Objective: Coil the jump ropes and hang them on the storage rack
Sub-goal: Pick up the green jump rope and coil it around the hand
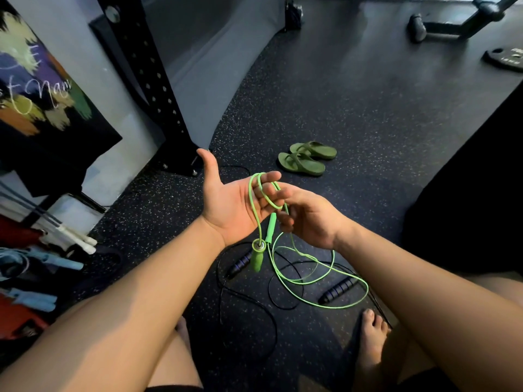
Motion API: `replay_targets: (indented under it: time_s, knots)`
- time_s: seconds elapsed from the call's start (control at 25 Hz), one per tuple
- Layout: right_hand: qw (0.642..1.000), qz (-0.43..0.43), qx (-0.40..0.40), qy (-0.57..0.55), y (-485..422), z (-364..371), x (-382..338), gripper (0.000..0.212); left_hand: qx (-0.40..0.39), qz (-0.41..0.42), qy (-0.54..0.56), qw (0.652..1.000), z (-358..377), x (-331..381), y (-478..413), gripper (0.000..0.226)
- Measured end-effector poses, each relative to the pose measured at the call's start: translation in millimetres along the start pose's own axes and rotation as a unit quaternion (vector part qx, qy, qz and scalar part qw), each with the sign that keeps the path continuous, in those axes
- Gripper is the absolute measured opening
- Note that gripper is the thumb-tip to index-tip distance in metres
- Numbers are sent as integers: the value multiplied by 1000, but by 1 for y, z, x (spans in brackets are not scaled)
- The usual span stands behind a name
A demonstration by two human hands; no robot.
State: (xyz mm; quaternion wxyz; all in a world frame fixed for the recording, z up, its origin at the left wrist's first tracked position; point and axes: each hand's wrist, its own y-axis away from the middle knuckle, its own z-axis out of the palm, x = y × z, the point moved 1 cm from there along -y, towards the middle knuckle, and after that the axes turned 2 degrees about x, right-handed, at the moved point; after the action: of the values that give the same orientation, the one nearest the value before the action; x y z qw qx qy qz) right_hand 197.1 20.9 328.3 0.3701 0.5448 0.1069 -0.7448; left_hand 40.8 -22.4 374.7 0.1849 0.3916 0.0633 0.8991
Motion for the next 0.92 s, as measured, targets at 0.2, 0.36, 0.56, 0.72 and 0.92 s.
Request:
replay_targets:
  time_s: [0.2, 0.36, 0.56, 0.72, 0.92]
  knots:
    - [999, -10, -5, -32, 2, -3, -2, 49, 6, -2, -2, 1000, 2, -1, 1, 127]
    - [1000, -16, 7, 0, 4, 3, 5, 39, 8, 1, 12, 1000, 4, -1, 2, 126]
    - [996, 49, -4, -69, 5, 0, 5, 39, 11, 4, 25, 1000, 5, 0, -1, 126]
    - [998, 31, 26, -43, 3, -1, 9, 31, 10, 4, 14, 1000, 0, 0, -1, 126]
    - [998, 34, 46, -9, 1, -2, 10, 28, 3, 5, 3, 1000, 1, -1, 1, 124]
